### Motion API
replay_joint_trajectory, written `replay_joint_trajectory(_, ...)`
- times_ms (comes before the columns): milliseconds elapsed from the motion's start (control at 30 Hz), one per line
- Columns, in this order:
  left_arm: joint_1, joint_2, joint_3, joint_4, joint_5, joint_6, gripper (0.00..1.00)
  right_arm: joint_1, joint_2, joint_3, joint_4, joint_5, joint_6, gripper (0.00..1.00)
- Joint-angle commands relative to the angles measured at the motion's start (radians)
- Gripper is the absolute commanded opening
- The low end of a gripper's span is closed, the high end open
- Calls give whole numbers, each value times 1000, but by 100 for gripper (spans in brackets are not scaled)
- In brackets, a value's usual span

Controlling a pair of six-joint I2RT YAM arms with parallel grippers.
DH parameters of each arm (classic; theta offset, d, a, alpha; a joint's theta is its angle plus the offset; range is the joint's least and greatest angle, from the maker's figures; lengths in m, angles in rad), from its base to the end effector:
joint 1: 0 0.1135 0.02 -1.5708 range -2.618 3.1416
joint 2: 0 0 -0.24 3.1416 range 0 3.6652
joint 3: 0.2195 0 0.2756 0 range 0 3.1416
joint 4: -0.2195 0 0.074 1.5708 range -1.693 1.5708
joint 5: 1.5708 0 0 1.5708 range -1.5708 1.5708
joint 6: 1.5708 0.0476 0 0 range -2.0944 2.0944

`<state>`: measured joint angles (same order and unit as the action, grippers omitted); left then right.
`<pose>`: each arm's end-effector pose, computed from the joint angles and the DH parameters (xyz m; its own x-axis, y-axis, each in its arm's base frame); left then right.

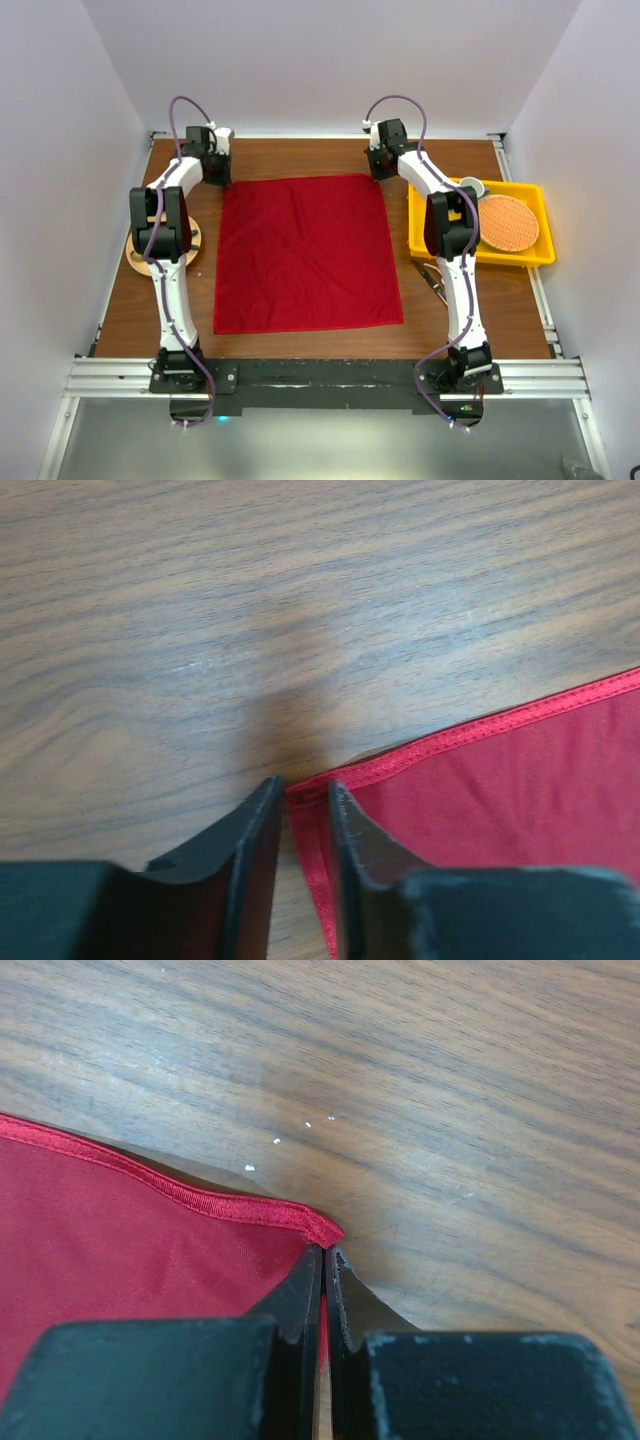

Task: Fold the napkin into a case and place the utensils inside
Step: Pick up the flattened napkin from the center of the board, then fold and flatten the napkin at the center of the board.

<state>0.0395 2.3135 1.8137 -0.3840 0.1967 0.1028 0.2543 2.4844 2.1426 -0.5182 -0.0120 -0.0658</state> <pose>0.5236 0.0114 0.1207 -0.7597 0.0707 -0.6464 0.1640 0.9828 -0.0852 0.5446 0.1422 0.1343 -0.7148 -0.2537 -0.6516 -0.3068 0.9512 -0.0338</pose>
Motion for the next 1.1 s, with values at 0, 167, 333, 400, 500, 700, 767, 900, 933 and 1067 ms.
replay_joint_trajectory(0,8,24,44,-24,10,29,22,5,-24,0,18,-43,15,0)
replay_joint_trajectory(167,8,23,79,-30,21,29,2,7,-47,0,50,-49,18,0)
replay_joint_trajectory(333,7,-11,91,-12,27,26,0,5,-82,7,75,-57,18,0)
replay_joint_trajectory(400,10,-29,84,0,49,38,0,7,-94,7,75,-59,14,0)
replay_joint_trajectory(500,11,-78,55,22,96,52,0,5,-125,-9,76,-65,8,0)
replay_joint_trajectory(700,11,-178,-8,62,132,54,0,7,-194,-52,76,-88,-2,0)
replay_joint_trajectory(767,13,-193,-22,59,124,57,0,7,-217,-67,76,-94,-5,0)
replay_joint_trajectory(900,13,-242,-60,54,122,83,0,7,-258,-104,69,-118,-15,0)
replay_joint_trajectory(933,13,-253,-71,51,122,87,0,5,-269,-113,67,-121,-19,0)
replay_joint_trajectory(1067,19,-307,-134,30,144,127,0,5,-318,-164,44,-144,-41,0)
